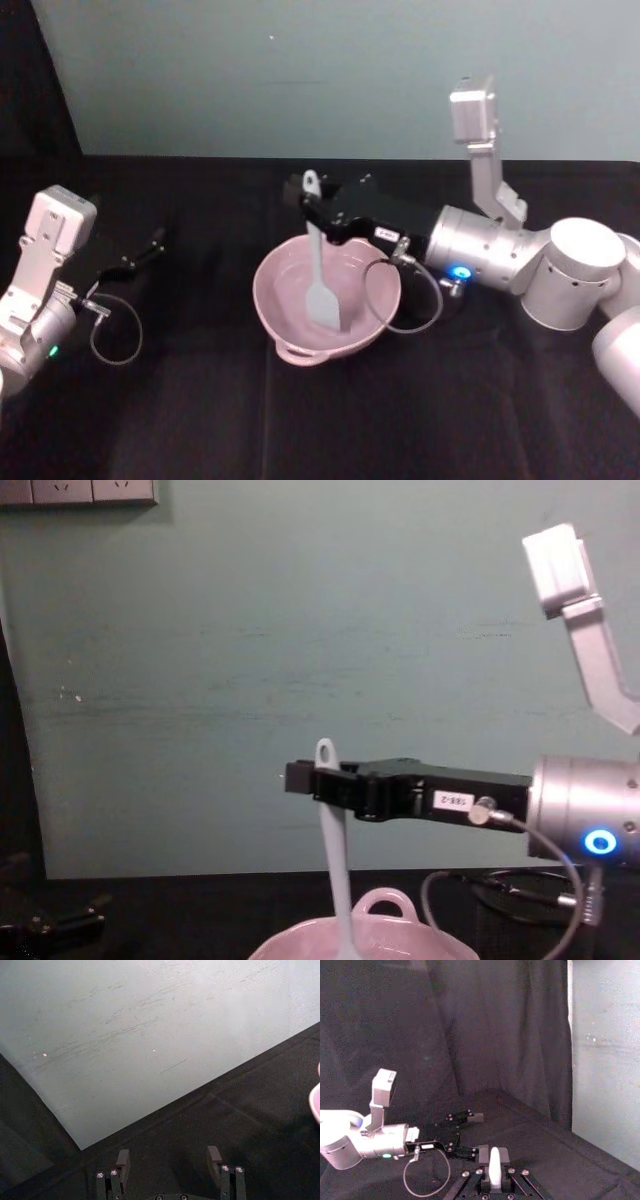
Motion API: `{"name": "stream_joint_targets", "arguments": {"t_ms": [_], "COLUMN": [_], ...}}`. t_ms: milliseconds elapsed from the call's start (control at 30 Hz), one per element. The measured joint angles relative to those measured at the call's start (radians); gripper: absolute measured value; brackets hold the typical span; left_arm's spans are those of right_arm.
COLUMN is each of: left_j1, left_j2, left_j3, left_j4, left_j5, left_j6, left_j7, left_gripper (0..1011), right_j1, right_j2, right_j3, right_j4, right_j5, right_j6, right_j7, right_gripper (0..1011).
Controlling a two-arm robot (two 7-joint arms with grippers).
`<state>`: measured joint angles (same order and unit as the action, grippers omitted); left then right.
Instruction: Use the one hand to pick up the spoon and stir the clear water in the bowl.
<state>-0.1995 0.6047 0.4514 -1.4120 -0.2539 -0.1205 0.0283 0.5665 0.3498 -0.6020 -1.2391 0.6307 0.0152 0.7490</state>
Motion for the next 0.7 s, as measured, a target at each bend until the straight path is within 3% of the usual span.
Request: {"name": "stream_joint_targets", "arguments": {"t_ms": [233,333,567,700], "left_j1": [0.000,0.000,0.000,0.000], "left_j2": [0.000,0.000,0.000,0.000], "left_j3": [0.000,0.000,0.000,0.000], "left_j4": [0.000,0.000,0.000,0.000], "left_j5": [0.000,0.000,0.000,0.000], "left_j6": [0.000,0.000,0.000,0.000], "left_j7": [0.000,0.000,0.000,0.000], "left_gripper": [1011,1011,1011,1011], "right_j1": [0.025,0.050,0.094,0.108], "right_j2": [-0.038,-0.079,-0.133,-0.141], "right_j3": [-0.031,-0.039,-0.030,-0.019], "right_j4": [0.018,0.070,0.156,0.181], "right_j5": [-0.037,-0.058,-0.103,-0.125], "right_j6": [0.020,0.005,-0.037,-0.048], "right_j7": [-0.062,-0.085,-0.126,-0.144], "right_gripper": [111,111,111,112]}}
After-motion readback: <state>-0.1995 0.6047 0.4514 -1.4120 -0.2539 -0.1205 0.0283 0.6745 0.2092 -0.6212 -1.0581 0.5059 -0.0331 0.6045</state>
